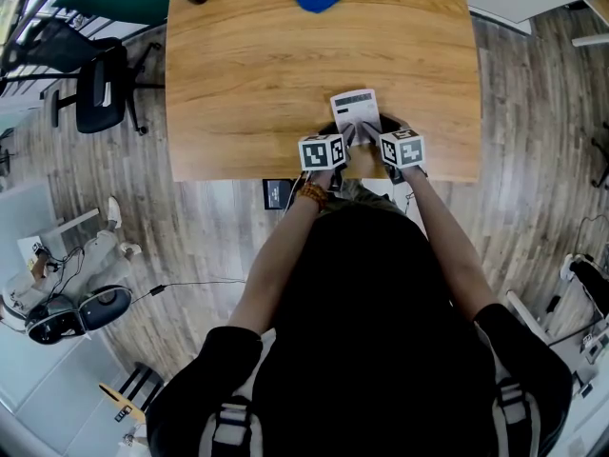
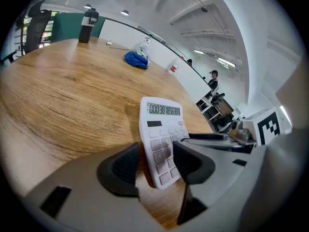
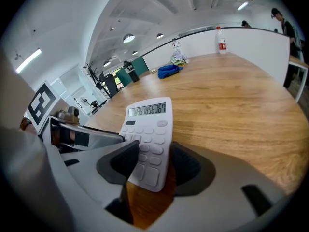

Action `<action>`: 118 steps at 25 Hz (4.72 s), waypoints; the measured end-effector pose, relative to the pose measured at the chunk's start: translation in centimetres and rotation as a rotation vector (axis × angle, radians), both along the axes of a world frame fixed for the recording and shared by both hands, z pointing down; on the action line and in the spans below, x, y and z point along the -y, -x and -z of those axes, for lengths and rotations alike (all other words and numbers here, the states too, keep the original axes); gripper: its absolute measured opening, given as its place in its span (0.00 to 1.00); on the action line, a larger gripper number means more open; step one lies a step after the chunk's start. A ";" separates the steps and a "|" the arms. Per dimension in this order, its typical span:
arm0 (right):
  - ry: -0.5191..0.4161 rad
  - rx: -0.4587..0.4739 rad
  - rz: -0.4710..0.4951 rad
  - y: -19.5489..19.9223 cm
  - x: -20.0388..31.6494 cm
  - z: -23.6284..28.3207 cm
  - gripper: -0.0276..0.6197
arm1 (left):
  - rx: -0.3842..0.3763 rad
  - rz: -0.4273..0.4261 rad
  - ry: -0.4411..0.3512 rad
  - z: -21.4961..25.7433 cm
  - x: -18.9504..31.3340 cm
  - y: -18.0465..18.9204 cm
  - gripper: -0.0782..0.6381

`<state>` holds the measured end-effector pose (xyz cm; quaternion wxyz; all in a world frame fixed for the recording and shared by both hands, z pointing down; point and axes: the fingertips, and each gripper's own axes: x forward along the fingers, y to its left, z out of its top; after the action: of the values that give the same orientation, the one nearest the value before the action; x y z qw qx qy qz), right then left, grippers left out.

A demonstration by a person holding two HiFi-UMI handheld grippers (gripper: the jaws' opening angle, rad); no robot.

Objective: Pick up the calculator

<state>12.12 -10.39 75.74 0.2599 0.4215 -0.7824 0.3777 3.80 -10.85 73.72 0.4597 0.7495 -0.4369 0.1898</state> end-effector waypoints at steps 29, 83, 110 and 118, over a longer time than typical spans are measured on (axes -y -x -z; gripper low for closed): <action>-0.015 -0.014 0.027 0.3 -0.1 0.2 0.40 | -0.043 -0.006 0.006 0.0 0.2 -0.5 0.44; -0.248 0.177 -0.067 0.8 5.0 12.3 0.40 | -0.109 0.120 -0.270 11.0 5.9 0.1 0.44; -0.488 0.250 -0.102 0.7 11.7 24.8 0.41 | -0.130 -0.041 -0.657 27.9 12.1 -0.4 0.44; -0.575 0.275 -0.111 0.1 12.5 29.0 0.40 | -0.167 -0.055 -0.769 32.5 12.4 -0.9 0.44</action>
<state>12.00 -22.89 46.78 0.0009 0.4648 -0.8606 0.2082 4.75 -23.26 41.25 0.1741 0.8913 -0.4169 -0.0375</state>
